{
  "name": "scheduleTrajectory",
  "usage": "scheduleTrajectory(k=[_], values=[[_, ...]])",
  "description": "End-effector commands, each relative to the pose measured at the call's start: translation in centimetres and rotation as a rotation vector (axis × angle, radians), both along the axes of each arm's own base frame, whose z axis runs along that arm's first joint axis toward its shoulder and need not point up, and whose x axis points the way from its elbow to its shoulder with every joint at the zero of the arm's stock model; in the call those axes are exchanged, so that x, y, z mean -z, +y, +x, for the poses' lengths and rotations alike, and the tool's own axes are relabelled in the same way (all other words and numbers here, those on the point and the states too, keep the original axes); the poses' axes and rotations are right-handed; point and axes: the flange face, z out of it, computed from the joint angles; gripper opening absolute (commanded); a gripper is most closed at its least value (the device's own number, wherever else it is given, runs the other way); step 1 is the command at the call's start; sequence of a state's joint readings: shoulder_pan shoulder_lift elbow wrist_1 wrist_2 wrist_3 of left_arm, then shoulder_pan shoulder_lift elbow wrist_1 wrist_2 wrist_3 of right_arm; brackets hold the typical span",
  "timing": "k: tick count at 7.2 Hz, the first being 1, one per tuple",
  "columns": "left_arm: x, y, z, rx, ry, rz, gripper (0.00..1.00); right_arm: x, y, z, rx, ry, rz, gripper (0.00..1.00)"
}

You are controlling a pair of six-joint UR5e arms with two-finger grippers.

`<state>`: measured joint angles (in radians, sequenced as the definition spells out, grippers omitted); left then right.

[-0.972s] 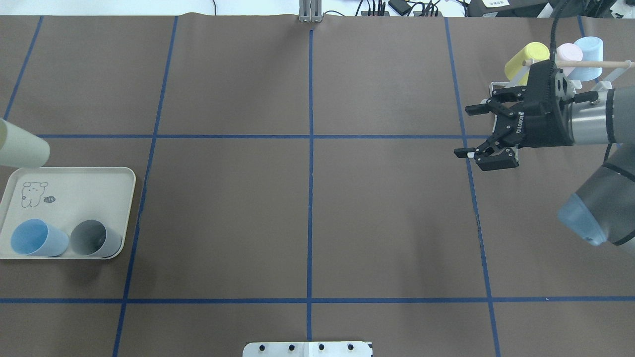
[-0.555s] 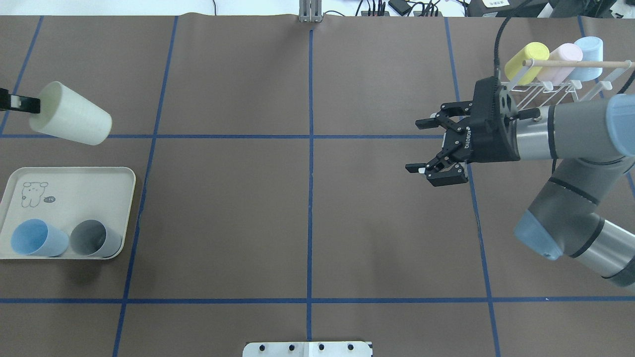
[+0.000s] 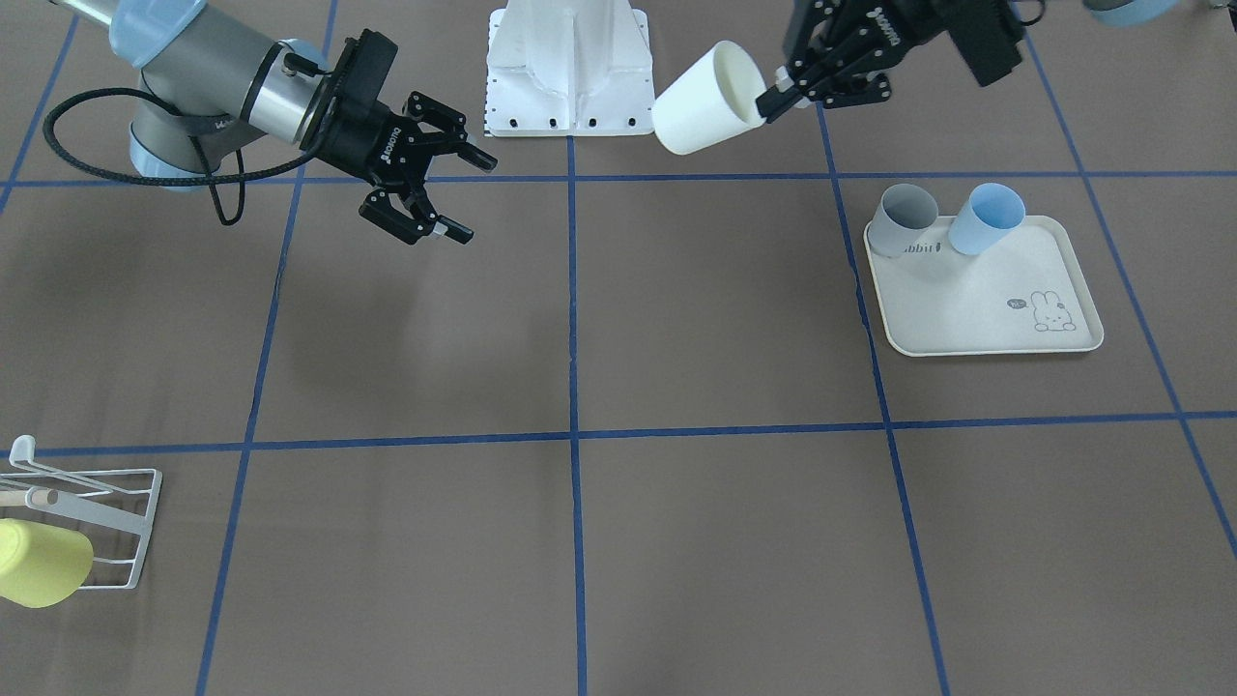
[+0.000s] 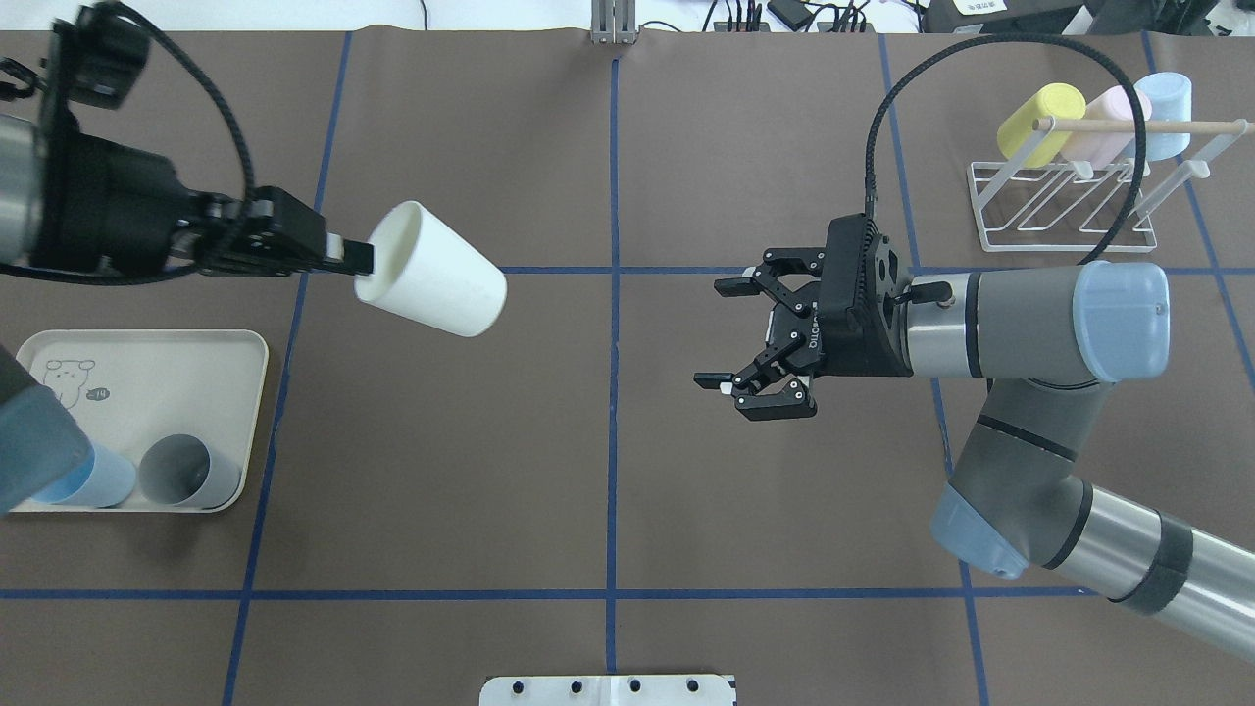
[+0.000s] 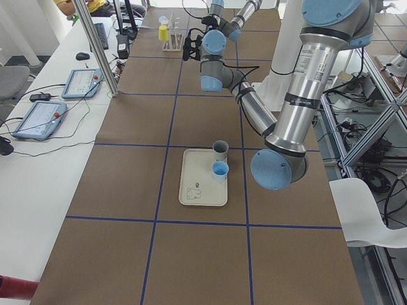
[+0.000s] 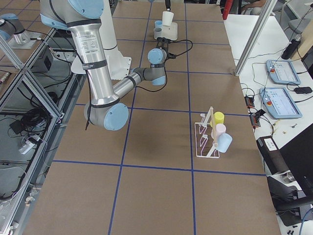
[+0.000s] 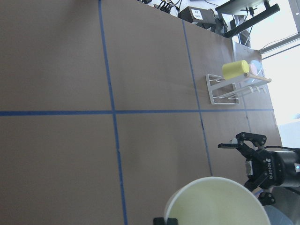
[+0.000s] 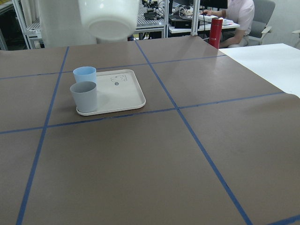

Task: Transfer IKEA cup to right arm and place on rack

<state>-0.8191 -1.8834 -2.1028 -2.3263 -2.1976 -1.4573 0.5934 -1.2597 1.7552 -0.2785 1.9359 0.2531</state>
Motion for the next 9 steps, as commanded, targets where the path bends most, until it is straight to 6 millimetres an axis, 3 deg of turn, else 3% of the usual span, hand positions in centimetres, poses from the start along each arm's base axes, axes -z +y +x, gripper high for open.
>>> scheduleTrajectory(k=[1,4,7,9], values=[[1.9,0.6,5.0,0.002,0.033,-0.05,0.0,0.3,0.9,-0.8,-0.003,-0.034,0.015,1.0],[4.0,1.8,9.0,-0.013,0.065,-0.076,0.0,2.1,1.5,-1.7,0.014,-0.063,0.032,1.0],[3.7,1.2,10.5,-0.002,0.053,-0.096,0.0,2.8,1.6,-1.7,0.016,-0.075,0.04,1.0],[3.8,1.8,11.9,0.001,0.053,-0.1,0.0,3.2,1.7,-1.6,0.016,-0.082,0.044,1.0]])
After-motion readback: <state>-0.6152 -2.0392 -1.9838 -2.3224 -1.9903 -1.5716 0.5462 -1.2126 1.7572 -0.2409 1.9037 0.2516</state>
